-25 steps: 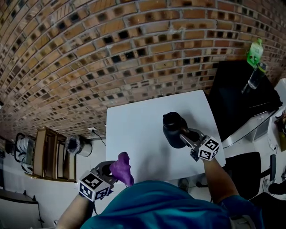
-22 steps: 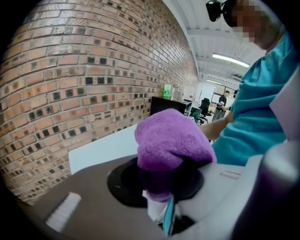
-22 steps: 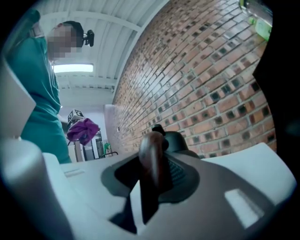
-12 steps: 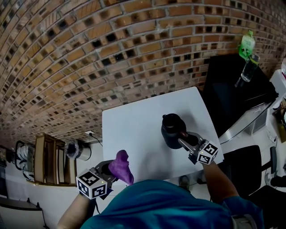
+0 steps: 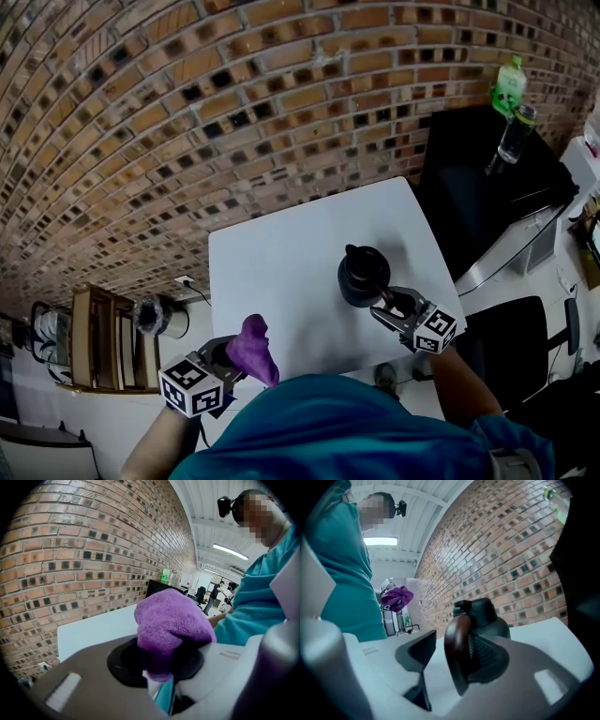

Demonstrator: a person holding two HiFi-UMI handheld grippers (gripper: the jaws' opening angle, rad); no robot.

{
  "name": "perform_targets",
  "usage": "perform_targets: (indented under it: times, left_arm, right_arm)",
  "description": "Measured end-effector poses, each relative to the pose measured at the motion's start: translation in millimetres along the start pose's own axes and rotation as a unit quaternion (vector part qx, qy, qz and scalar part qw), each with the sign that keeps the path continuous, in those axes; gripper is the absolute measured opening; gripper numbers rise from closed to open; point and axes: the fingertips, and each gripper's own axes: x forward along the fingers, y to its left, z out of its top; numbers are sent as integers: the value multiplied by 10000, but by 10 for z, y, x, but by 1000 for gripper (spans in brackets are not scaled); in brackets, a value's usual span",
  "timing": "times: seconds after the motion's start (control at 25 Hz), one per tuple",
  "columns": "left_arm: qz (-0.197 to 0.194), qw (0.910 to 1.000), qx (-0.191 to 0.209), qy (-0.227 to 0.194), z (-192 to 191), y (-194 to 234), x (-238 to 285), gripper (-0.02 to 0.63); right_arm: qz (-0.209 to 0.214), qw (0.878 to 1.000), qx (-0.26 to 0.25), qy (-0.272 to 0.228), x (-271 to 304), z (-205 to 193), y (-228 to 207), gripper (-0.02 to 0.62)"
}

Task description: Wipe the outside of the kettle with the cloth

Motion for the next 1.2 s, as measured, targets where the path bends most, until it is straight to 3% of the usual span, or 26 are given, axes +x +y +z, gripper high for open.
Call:
perform_targets:
  times: [0.12,0.28,0.44,0.52,0.68,0.84,0.88,0.96,1.0,1.08,1.2]
  left_arm:
    - [-67,10000,16,-5,-9,-27,32,77]
    - [-141,9999,60,-70,9,-71,61,77]
    - [-202,9997,62,-147,33,-131,91,77]
    - [-247,9995,70,-168,40,-163,108,77]
    - [-313,9993,84,-200,37,-213,124,77]
    - [-245,9992,41,-319,64,-243,118,77]
    - [-204,9991,19,-364,76,-249,115,77]
    - [-124,9988,-42,-471,101,-272,113,77]
    - [-89,9985,-88,-539,115,-297,114,77]
    - [-11,9974,-212,-688,133,-375,117,77]
    - [141,9948,-455,-900,132,-505,101,77]
  right_arm:
    - [-90,9990,-325,299,45,-47,62,219]
    - [-201,9963,-551,628,77,-114,149,309]
    - [-426,9914,-796,951,127,-195,235,475]
    - [-728,9901,-779,916,132,-171,182,591]
    - [-1116,9879,-678,833,79,-80,35,592]
    - [-930,9900,-440,962,-63,-122,25,591]
    - [-884,9900,-387,1028,-115,-130,21,589]
    - [-805,9902,-300,1104,-234,-100,2,524]
    - [-750,9907,-272,1105,-296,-62,-4,451]
    - [-616,9920,-262,1067,-423,32,-11,369]
    - [-368,9945,-232,950,-604,176,0,157]
